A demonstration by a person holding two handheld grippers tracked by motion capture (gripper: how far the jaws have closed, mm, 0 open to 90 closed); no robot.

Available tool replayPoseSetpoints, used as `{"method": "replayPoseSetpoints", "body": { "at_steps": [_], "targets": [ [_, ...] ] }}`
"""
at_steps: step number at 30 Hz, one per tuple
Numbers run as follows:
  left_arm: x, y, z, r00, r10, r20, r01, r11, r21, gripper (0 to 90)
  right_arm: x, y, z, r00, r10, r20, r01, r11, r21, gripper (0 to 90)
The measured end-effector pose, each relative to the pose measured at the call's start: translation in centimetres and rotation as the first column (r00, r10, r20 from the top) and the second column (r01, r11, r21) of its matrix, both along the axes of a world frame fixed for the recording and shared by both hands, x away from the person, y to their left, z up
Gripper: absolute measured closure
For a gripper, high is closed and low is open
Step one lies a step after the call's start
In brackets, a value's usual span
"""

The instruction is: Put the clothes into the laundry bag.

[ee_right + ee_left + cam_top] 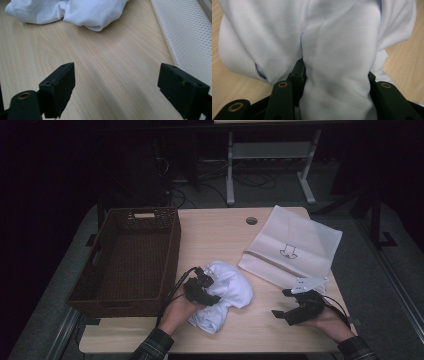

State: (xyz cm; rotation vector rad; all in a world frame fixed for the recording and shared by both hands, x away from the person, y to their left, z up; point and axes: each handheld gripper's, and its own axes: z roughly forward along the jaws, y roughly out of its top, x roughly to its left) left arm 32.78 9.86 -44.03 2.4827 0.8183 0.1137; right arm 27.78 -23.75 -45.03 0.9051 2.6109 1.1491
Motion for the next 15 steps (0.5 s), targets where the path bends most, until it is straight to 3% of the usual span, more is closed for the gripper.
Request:
{"method": "replayPoseSetpoints", "body": {
  "at_steps": [7,15],
  "targets": [
    [-0.1,0.1,-0.2,0.9998,-0.019,0.009,0.018,0.9998,0.001,50.8,1.3,-0.2,0.8,0.9990,-0.018,0.042,0.019,0.999,-0.031,22.3],
    [-0.2,0.1,-0.3,1.0000,0.002,0.007,-0.002,0.9999,-0.015,49.7,2.6,-0.9,2.0,0.9959,-0.057,0.070,0.059,0.998,-0.021,24.6]
  ]
}}
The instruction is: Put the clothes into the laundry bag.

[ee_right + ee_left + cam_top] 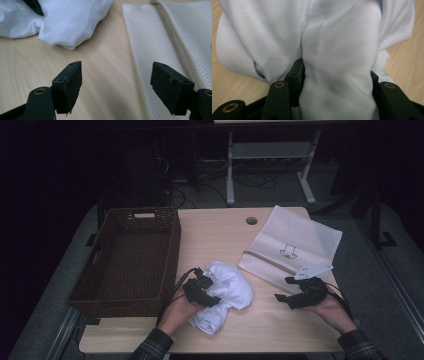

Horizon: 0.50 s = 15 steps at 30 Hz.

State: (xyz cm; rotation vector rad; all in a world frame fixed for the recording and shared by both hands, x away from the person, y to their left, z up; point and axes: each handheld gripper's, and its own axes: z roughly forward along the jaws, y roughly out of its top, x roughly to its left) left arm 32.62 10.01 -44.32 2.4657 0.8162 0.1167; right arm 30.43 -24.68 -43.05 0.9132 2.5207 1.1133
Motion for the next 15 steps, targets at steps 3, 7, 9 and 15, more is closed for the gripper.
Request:
{"method": "replayPoseSetpoints", "body": {
  "at_steps": [3,7,9,15],
  "targets": [
    [0.0,0.0,0.0,1.0000,0.000,0.001,0.000,1.0000,0.002,49.8,0.6,-0.1,0.4,0.9999,-0.008,0.008,0.008,1.000,0.003,25.4],
    [0.0,0.0,0.0,1.0000,-0.002,0.001,0.002,1.0000,0.006,49.9,1.5,-0.1,0.9,0.9998,-0.012,0.017,0.012,1.000,0.005,28.2],
    [0.0,0.0,0.0,1.0000,-0.001,-0.002,0.001,1.0000,0.004,50.0,2.0,-0.1,1.1,0.9998,-0.011,0.018,0.011,1.000,0.005,29.6],
    [0.0,-0.2,0.0,1.0000,-0.002,0.002,0.002,0.9999,0.011,50.0,3.4,-0.1,1.3,0.9997,0.002,0.024,-0.002,1.000,0.002,32.4]
  ]
}}
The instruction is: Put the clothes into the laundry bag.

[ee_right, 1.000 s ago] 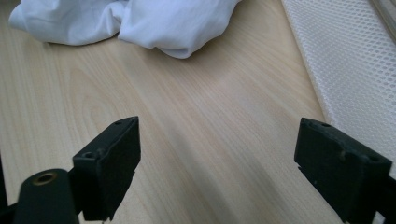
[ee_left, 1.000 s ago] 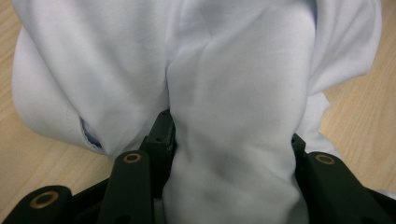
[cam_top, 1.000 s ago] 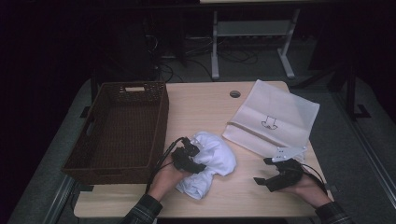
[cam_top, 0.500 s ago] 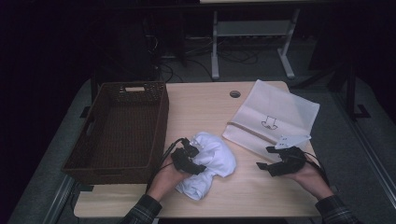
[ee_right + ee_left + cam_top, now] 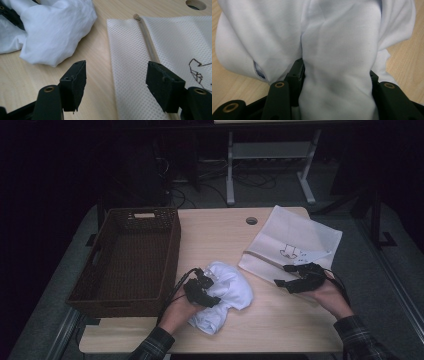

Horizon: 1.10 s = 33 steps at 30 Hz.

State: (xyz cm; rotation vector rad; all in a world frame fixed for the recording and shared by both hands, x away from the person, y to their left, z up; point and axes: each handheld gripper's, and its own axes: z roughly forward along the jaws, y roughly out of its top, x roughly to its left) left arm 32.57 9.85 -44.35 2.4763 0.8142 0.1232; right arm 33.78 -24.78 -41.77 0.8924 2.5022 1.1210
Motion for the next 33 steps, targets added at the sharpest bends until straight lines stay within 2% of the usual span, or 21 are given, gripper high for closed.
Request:
{"method": "replayPoseSetpoints", "body": {
  "at_steps": [6,11,15,16,17,19,21,22,33],
  "targets": [
    [0.1,0.1,-0.1,1.0000,-0.005,-0.005,0.005,1.0000,-0.001,50.1,1.5,0.0,0.1,0.9998,0.003,0.017,-0.003,1.000,-0.002,31.7],
    [0.2,0.2,-0.1,0.9999,-0.005,-0.010,0.005,1.0000,-0.008,50.3,3.3,-0.2,-0.1,0.9999,0.001,0.012,-0.001,1.000,-0.004,32.1],
    [0.3,0.3,-0.2,0.9998,-0.009,-0.017,0.009,0.9999,-0.013,50.6,4.9,-0.8,-0.6,0.9998,-0.016,0.008,0.016,1.000,-0.017,32.7],
    [0.3,0.3,-0.2,0.9998,-0.011,-0.019,0.011,0.9999,-0.013,50.7,5.2,-0.9,-0.7,0.9995,-0.024,0.019,0.024,1.000,-0.012,33.5],
    [0.3,0.3,-0.2,0.9998,-0.012,-0.019,0.011,0.9999,-0.013,50.7,5.6,-1.1,-0.8,0.9996,-0.026,0.009,0.026,1.000,-0.007,33.2],
    [0.3,0.3,-0.2,0.9997,-0.011,-0.021,0.011,0.9999,-0.013,50.7,6.2,-1.4,-1.0,0.9993,-0.034,0.013,0.035,0.999,-0.027,33.3],
    [0.3,0.3,-0.2,0.9997,-0.011,-0.020,0.011,0.9998,-0.015,50.7,6.7,-1.9,-1.2,0.9992,-0.038,0.011,0.039,0.999,-0.018,33.4],
    [0.3,0.3,-0.2,0.9997,-0.012,-0.020,0.011,0.9998,-0.016,50.8,7.1,-2.1,-1.5,0.9993,-0.036,0.006,0.036,0.999,-0.030,33.3],
    [0.3,0.4,-0.2,0.9998,-0.009,-0.020,0.009,0.9997,-0.022,50.9,8.1,-3.5,-3.4,0.9992,-0.025,-0.032,0.024,0.999,-0.038,36.0]
  ]
}}
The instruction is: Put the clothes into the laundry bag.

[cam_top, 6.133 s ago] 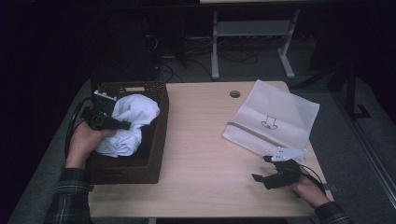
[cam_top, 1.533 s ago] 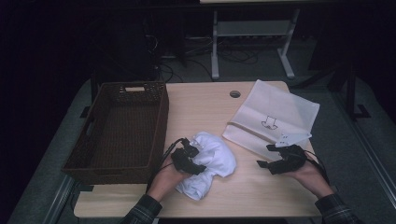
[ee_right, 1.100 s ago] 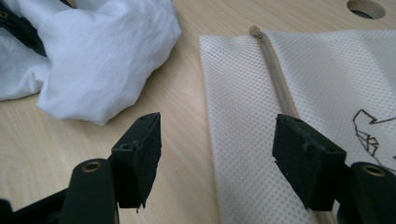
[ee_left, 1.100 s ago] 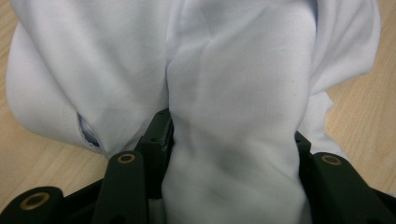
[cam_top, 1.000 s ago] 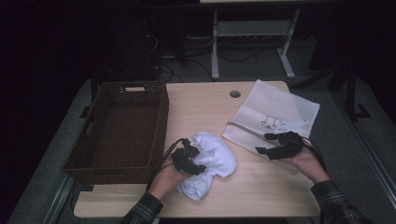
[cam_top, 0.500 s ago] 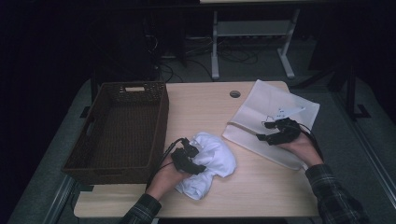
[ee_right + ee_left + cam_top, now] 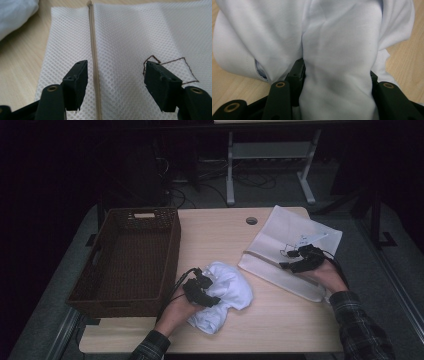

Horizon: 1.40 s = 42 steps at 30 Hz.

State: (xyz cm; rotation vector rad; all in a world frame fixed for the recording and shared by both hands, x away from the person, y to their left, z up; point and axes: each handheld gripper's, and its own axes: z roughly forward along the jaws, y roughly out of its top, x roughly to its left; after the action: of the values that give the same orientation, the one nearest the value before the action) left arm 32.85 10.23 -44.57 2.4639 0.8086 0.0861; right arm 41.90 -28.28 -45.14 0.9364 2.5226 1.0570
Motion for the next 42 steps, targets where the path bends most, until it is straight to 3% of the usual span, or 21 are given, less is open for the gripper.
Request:
{"method": "replayPoseSetpoints", "body": {
  "at_steps": [12,16,23,38,42],
  "targets": [
    [0.0,0.0,0.0,1.0000,0.001,0.000,-0.001,1.0000,-0.002,50.9,0.6,-0.3,-1.4,0.9993,-0.023,-0.031,0.022,0.999,-0.040,60.3],
    [0.0,0.0,0.0,1.0000,0.000,0.001,0.000,1.0000,0.000,50.9,0.5,0.2,-1.6,0.9995,-0.023,-0.020,0.021,0.997,-0.070,71.8],
    [0.0,0.0,0.0,1.0000,0.000,0.003,0.000,1.0000,0.001,51.0,0.3,0.9,-1.7,0.9997,-0.024,0.007,0.025,0.996,-0.091,83.0],
    [-0.1,-0.1,0.0,0.9999,0.005,0.011,-0.005,1.0000,0.008,51.3,0.1,5.0,-1.1,0.9997,-0.004,0.023,0.005,0.998,-0.062,87.3],
    [-0.1,-0.1,0.0,0.9999,0.004,0.015,-0.004,0.9999,0.012,51.7,0.0,5.3,-0.5,0.9994,-0.006,0.035,0.007,0.999,-0.045,87.5]
  ]
}}
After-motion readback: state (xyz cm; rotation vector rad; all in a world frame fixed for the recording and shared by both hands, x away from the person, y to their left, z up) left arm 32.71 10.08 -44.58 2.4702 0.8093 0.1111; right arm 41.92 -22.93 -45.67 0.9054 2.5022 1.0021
